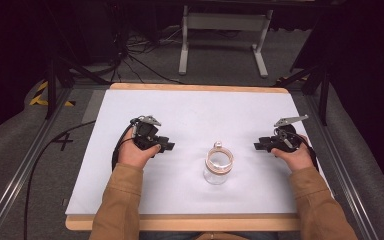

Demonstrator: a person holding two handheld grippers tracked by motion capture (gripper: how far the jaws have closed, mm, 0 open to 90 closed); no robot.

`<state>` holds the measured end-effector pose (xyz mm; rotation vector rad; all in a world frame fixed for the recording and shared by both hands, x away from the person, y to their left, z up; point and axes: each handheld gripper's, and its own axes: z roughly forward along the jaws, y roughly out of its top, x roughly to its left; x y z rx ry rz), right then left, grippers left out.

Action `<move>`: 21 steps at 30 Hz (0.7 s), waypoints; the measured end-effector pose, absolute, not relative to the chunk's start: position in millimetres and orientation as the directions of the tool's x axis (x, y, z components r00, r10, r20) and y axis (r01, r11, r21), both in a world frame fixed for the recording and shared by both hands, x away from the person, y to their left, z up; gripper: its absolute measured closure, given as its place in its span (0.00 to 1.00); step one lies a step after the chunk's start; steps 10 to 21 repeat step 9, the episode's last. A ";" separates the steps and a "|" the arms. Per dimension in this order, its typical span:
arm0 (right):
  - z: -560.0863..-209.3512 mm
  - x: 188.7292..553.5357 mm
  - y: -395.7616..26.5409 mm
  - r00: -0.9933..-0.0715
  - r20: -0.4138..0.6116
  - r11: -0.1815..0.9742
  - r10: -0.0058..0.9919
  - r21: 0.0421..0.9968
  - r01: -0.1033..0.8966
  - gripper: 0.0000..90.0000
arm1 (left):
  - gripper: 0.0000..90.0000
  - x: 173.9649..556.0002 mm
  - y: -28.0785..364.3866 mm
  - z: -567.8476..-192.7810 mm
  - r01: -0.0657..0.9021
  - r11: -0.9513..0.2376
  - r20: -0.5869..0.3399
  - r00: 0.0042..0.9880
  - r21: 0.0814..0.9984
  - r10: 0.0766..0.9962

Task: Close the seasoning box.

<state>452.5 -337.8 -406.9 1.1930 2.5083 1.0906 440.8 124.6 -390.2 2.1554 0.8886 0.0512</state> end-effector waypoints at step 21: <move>-425.1 457.4 -339.4 -0.649 0.142 0.440 0.747 0.626 0.644 0.65 | 0.67 444.9 125.4 -399.0 0.591 -0.475 -0.219 0.747 0.652 0.628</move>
